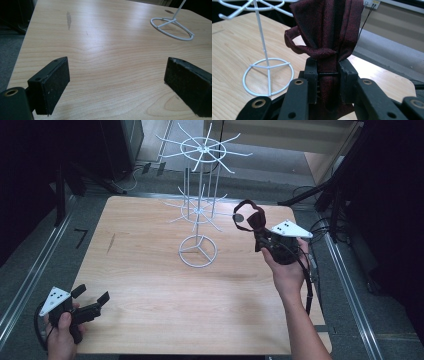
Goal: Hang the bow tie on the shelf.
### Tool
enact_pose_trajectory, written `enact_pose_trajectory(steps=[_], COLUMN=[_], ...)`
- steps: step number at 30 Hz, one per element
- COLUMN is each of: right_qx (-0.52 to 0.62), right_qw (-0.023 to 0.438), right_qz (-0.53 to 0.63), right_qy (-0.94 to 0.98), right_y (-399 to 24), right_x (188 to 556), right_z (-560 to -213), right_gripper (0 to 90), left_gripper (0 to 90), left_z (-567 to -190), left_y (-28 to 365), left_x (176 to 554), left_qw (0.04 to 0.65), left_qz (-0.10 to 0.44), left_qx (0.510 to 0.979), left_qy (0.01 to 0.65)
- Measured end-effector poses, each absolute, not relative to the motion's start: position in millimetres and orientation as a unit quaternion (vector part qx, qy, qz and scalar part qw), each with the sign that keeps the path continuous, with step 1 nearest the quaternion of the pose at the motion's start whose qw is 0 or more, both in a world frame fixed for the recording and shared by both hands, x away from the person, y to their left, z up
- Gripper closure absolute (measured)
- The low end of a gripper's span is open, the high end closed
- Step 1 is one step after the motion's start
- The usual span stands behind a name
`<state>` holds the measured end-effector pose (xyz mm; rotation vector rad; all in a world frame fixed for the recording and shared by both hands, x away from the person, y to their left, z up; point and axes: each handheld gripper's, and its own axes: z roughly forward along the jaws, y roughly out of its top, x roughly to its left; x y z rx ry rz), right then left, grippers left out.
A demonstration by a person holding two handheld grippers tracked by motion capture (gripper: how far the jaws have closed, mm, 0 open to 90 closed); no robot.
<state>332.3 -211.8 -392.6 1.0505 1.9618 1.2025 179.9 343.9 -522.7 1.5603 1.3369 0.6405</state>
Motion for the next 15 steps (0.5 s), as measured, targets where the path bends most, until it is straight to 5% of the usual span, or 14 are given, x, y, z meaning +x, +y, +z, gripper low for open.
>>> enact_pose_trajectory(steps=[15], right_qx=[0.382], right_qw=[0.302], right_qz=[0.470], right_qy=[0.736], right_y=[-203], right_x=[327], right_z=[-381], right_gripper=[73.2], left_gripper=[6.8], left_z=[-523], left_y=[344], left_x=[180], left_qw=[0.473], left_qz=[0.262], left_qx=[0.637], left_qy=[0.550])
